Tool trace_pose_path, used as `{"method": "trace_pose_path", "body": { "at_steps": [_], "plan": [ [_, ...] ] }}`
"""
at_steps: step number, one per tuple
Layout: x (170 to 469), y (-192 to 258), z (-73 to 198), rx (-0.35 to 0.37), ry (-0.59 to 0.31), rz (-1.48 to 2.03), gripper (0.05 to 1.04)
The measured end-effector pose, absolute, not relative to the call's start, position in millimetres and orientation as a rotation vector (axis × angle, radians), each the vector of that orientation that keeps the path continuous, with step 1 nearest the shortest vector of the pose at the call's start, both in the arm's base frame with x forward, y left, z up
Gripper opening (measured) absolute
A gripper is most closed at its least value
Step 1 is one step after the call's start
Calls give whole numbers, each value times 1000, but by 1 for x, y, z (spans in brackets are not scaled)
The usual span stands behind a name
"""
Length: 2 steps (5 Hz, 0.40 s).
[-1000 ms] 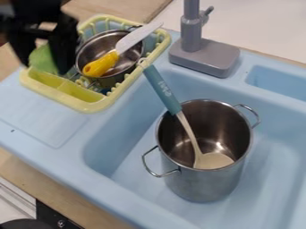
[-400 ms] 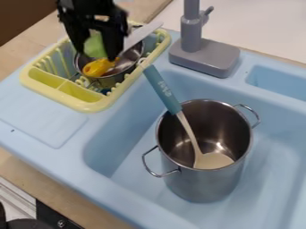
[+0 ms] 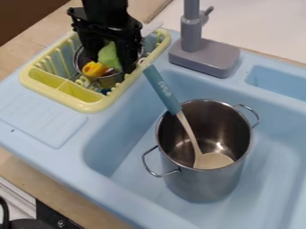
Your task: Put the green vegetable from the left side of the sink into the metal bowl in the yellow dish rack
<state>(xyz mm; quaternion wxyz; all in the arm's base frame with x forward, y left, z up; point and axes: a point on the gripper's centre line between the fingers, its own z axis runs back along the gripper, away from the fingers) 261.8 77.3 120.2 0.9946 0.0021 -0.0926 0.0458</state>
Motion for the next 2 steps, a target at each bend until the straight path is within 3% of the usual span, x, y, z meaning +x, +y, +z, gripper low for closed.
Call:
{"method": "trace_pose_path", "body": {
  "at_steps": [1,2],
  "plan": [
    [261,78,120,-1,-187,104,1003],
    [260,78,118,-1,-187,125,999]
  ]
}}
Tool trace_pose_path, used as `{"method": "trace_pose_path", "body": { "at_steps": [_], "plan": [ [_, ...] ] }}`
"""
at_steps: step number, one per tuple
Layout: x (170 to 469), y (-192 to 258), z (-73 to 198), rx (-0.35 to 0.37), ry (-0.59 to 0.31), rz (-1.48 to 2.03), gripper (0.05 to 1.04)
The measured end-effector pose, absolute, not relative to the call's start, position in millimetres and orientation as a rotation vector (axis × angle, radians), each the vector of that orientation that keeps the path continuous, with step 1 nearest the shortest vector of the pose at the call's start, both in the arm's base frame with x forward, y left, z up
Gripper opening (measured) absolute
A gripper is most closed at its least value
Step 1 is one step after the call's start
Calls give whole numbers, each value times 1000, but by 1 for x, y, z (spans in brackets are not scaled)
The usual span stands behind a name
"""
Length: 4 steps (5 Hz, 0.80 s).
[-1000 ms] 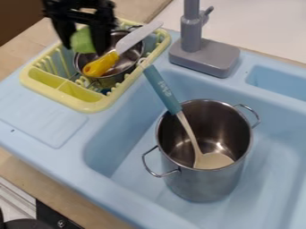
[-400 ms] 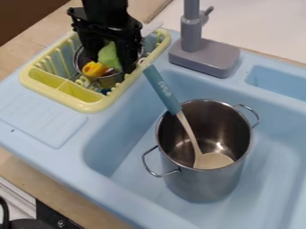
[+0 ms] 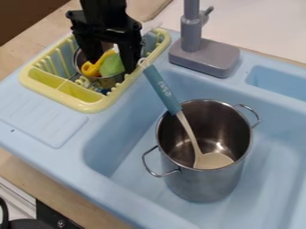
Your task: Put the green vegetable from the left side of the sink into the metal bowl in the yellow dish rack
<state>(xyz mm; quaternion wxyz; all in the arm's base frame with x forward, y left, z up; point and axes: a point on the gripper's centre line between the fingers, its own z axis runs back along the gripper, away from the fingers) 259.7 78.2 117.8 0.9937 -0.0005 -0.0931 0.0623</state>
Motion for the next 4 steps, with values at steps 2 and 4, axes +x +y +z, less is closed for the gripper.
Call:
{"method": "trace_pose_path", "body": {
  "at_steps": [2,4],
  "plan": [
    [252,76,135,15,-225,137,999],
    [244,74,156,-6,-234,130,999]
  ]
}}
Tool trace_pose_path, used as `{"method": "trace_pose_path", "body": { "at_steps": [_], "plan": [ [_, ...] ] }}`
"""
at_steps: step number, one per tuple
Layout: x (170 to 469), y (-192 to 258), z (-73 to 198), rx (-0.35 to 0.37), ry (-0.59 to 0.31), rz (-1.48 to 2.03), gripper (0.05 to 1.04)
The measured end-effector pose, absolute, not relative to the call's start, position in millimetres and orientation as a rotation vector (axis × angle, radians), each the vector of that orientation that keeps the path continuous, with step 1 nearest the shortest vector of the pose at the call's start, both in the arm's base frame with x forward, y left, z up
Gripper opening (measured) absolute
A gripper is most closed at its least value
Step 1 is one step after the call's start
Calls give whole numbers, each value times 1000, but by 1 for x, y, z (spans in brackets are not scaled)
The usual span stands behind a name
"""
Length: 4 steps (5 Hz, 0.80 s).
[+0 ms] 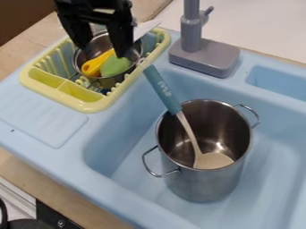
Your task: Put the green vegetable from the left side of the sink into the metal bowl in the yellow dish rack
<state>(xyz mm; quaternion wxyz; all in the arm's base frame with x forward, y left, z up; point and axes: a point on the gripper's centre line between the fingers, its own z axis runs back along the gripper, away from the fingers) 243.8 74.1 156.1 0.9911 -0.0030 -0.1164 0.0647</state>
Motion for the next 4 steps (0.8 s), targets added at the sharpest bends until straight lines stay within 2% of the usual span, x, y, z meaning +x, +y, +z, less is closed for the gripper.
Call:
{"method": "trace_pose_path", "body": {
  "at_steps": [2,4],
  "plan": [
    [225,69,151,10,-168,112,999],
    [198,36,161,1,-160,-3,999]
  ]
}}
